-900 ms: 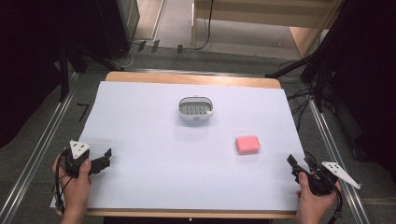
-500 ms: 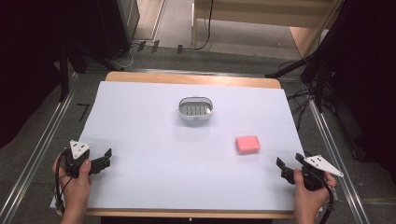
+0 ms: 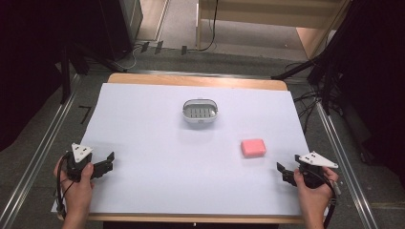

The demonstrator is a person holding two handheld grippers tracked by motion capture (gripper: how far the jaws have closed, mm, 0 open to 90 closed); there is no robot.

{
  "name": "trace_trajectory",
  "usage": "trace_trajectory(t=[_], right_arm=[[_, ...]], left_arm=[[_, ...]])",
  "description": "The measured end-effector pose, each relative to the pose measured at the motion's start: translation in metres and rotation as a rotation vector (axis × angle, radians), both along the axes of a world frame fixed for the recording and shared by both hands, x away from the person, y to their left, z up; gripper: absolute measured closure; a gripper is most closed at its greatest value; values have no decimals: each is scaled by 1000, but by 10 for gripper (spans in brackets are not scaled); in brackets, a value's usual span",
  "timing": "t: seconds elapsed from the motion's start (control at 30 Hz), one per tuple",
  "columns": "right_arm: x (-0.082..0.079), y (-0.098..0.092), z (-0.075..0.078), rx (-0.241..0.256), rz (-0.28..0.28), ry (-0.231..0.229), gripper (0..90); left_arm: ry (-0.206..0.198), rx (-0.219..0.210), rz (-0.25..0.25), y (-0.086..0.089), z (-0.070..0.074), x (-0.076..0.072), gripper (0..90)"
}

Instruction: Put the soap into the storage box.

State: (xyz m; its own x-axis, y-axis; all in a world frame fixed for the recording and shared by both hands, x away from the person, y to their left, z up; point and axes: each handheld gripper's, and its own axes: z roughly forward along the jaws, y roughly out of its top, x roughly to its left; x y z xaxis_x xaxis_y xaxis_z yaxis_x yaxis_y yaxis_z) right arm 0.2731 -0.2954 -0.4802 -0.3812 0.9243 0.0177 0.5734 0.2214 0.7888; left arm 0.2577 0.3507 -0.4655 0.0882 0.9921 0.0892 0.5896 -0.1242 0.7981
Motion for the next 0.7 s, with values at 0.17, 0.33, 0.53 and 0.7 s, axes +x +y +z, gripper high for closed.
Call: trace_trajectory(t=[0.17,0.33,0.53,0.7], right_arm=[[8,7,5,-22,84,6,228],[14,12,5,-57,134,22,227],[22,19,10,-94,188,36,228],[31,22,16,-129,236,55,229]], left_arm=[[0,-1,0,0,0,0,134],[1,-1,0,0,0,0,134],[1,0,-1,0,0,0,134],[2,0,-2,0,0,0,134]])
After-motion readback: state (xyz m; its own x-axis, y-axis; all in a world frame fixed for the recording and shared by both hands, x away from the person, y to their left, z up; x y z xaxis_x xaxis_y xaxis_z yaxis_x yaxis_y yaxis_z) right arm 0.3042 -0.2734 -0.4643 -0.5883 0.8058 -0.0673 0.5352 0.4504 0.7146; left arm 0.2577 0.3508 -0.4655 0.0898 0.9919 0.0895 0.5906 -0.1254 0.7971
